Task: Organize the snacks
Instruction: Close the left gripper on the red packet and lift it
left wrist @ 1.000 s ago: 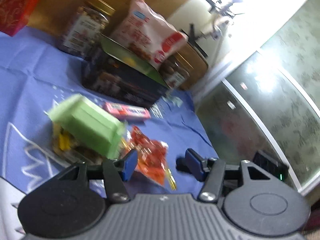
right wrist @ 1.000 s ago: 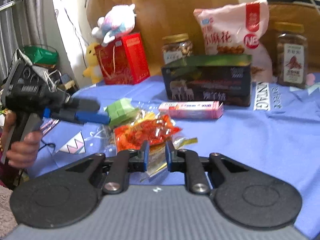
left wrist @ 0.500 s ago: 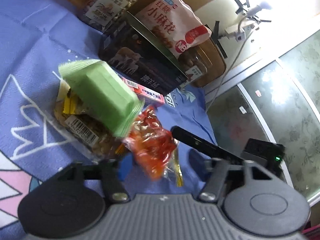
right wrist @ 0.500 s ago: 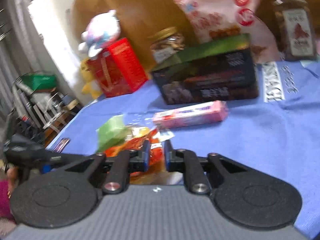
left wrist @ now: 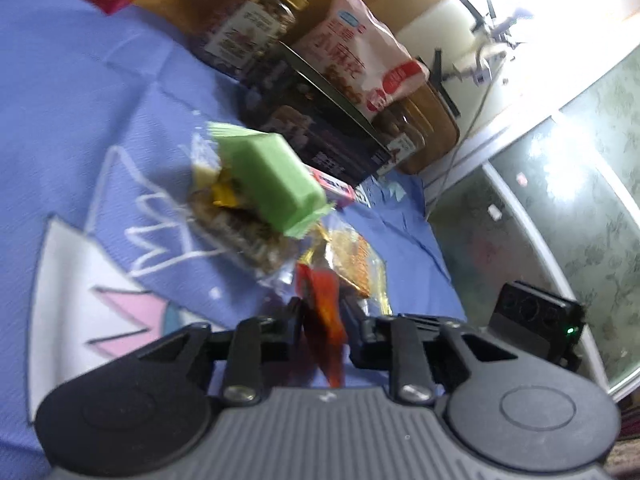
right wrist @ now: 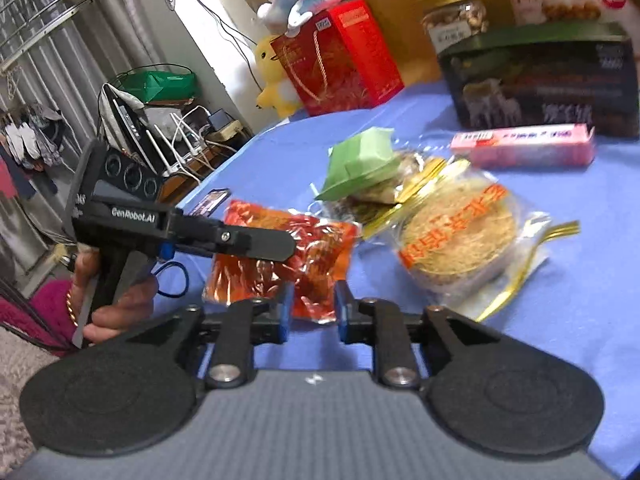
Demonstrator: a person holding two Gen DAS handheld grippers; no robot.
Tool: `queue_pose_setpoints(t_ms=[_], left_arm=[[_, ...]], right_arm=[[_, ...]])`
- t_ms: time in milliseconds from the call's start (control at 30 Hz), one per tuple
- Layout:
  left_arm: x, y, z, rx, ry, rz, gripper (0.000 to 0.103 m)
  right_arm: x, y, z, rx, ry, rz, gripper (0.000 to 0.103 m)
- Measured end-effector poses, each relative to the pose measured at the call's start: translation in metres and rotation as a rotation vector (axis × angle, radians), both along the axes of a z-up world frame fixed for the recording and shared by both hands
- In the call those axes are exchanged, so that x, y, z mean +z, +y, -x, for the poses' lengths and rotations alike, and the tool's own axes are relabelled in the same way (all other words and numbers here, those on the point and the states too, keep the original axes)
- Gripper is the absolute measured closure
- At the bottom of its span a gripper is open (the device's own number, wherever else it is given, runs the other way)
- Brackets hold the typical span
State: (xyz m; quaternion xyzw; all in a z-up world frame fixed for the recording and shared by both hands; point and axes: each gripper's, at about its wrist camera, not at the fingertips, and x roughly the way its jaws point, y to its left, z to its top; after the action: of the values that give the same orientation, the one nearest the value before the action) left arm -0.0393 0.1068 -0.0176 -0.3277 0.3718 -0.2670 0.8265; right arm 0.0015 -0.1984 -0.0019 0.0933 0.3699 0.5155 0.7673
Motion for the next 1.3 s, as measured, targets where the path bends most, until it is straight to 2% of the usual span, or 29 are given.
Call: queue_pose_setpoints(t_ms=[67, 100, 167, 200, 267, 367, 400, 467, 500, 533, 700, 967, 1300], left_arm=[[-0.004, 0.009, 0.001, 0.024, 0.006, 0.033, 0.083], [-0.006, 0.013, 0.001, 0.031, 0.007, 0.046, 0.083], [-0.006, 0.015, 0.000, 0.036, 0.008, 0.042, 0.083], [-0.006, 0.015, 0.000, 0.038, 0.007, 0.031, 0.083], [-0.006, 0.015, 0.000, 0.027, -0.003, 0.025, 0.083], [-0.003, 0.014, 0.005, -0.013, -0.047, 0.066, 0.083], [-0.001, 0.013, 0.007, -0.032, -0.068, 0.083, 0.083], [0.003, 0.010, 0.011, -0.071, -0.104, 0.109, 0.083], [0.006, 0.008, 0.012, -0.077, -0.115, 0.095, 0.083], [0.007, 0.006, 0.012, -0.070, -0.113, 0.074, 0.083], [0.007, 0.013, 0.010, -0.004, -0.076, 0.025, 0.069], [0.001, 0.008, 0.007, -0.012, -0.048, -0.045, 0.064], [-0.006, 0.001, 0.001, -0.049, -0.018, -0.064, 0.065]], right_arm=[[-0.001, 0.004, -0.002, 0.003, 0.003, 0.010, 0.063], [-0.002, 0.007, -0.002, 0.009, 0.004, 0.020, 0.061], [-0.003, 0.013, -0.001, 0.038, 0.003, 0.039, 0.051], [-0.004, 0.018, 0.002, 0.047, -0.007, 0.054, 0.050], [-0.003, 0.025, 0.010, 0.060, -0.066, 0.074, 0.044], [-0.001, 0.039, 0.016, 0.087, -0.142, 0.102, 0.033], [-0.001, 0.042, 0.017, 0.093, -0.161, 0.106, 0.032], [-0.001, 0.048, 0.020, 0.100, -0.203, 0.123, 0.032], [-0.002, 0.049, 0.021, 0.105, -0.219, 0.129, 0.033], [-0.002, 0.049, 0.021, 0.109, -0.226, 0.133, 0.046], [-0.004, 0.044, 0.018, 0.108, -0.199, 0.124, 0.061], [-0.009, 0.028, 0.011, 0.077, -0.121, 0.066, 0.061], [-0.010, 0.003, 0.017, 0.082, -0.120, 0.059, 0.057]])
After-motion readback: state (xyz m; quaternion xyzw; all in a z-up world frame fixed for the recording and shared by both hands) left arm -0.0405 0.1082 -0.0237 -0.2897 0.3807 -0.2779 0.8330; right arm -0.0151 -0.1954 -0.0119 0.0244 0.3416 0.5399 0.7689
